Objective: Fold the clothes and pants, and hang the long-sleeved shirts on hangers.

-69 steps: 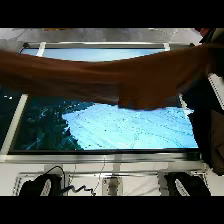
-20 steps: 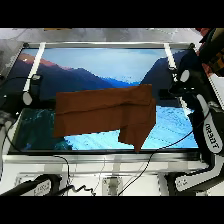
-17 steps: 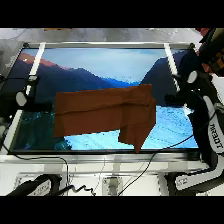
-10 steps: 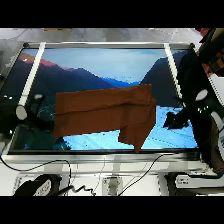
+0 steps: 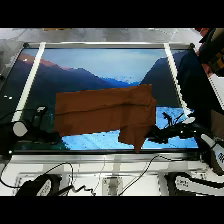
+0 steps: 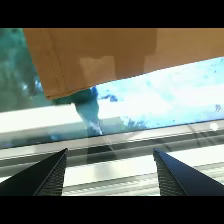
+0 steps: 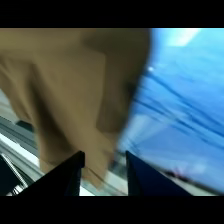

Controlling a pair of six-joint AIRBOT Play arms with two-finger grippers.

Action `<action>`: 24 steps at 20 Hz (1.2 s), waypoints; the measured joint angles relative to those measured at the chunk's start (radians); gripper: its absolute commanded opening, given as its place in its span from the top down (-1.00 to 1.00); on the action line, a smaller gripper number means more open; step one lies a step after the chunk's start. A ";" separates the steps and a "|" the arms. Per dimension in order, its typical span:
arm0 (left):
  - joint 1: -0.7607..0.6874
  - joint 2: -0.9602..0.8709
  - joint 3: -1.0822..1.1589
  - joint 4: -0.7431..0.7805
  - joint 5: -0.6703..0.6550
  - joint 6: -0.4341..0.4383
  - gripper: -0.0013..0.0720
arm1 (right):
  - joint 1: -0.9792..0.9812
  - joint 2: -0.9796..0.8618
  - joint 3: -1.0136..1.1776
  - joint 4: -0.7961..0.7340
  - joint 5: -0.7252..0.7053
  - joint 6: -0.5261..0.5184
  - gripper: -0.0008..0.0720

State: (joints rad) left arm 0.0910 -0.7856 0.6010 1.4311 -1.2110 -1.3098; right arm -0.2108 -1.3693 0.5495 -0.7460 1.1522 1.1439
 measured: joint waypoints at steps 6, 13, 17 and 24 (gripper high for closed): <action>0.001 0.045 -0.006 0.188 0.001 -0.075 -0.43 | 0.074 0.015 -0.022 0.066 -0.142 -0.039 0.94; 0.155 -0.047 -0.007 0.236 0.003 -0.100 -0.39 | 0.086 0.155 -0.022 0.079 -0.182 -0.068 0.94; 0.324 -0.181 -0.007 0.037 0.024 -0.020 -0.28 | 0.087 0.214 -0.022 0.086 -0.177 -0.072 0.94; 0.456 -0.383 -0.007 -0.376 0.176 0.152 -0.28 | 0.087 0.236 -0.022 0.088 -0.177 -0.073 0.94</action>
State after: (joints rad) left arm 0.5468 -1.1683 0.5941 1.0550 -1.0348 -1.1580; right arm -0.1234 -1.1336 0.5278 -0.6582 0.9752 1.0706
